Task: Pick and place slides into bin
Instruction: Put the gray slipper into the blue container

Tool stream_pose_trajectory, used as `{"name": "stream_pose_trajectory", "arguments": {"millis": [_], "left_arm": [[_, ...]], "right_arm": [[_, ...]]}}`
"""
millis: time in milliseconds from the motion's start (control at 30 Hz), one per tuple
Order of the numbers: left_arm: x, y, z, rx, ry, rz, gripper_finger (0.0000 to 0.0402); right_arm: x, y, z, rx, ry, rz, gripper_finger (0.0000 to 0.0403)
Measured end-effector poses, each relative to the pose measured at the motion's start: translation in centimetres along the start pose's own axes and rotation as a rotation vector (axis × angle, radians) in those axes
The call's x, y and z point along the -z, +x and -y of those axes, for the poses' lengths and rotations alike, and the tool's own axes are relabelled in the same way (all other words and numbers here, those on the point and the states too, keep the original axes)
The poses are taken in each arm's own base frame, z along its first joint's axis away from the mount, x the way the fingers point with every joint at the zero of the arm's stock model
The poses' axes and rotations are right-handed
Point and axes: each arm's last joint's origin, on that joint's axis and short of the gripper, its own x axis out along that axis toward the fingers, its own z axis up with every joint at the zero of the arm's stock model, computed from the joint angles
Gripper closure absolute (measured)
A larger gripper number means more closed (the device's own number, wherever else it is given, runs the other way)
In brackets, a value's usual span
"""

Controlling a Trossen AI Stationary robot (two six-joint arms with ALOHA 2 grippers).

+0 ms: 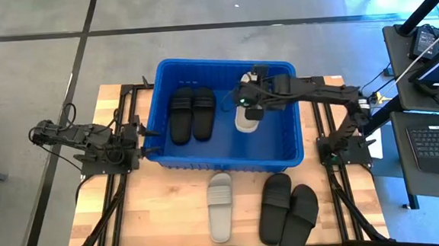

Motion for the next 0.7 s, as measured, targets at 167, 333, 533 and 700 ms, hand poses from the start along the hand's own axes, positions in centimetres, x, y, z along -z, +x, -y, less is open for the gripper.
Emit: {"name": "stream_pose_trajectory", "arguments": {"millis": [167,333,533,700], "left_arm": [[0.0,0.0,-0.1,-0.033,0.001,0.004,0.0175],[0.0,0.0,-0.2,-0.059,0.0,0.007,0.0175],[0.0,0.0,-0.3,-0.099,0.001,0.01,0.0175],[0.0,0.0,-0.3,-0.115,0.0,0.012,0.0175]], "right_arm": [[2.7,3.0,-0.7,-0.023,-0.062,0.0,0.0388],[5.8,6.3,-2.2,-0.05,-0.088,0.021,0.0388],[9.2,10.0,-4.0,-0.06,-0.091,-0.044,0.0388],[10.9,12.3,-4.9,-0.051,-0.104,-0.05,0.0388]]}}
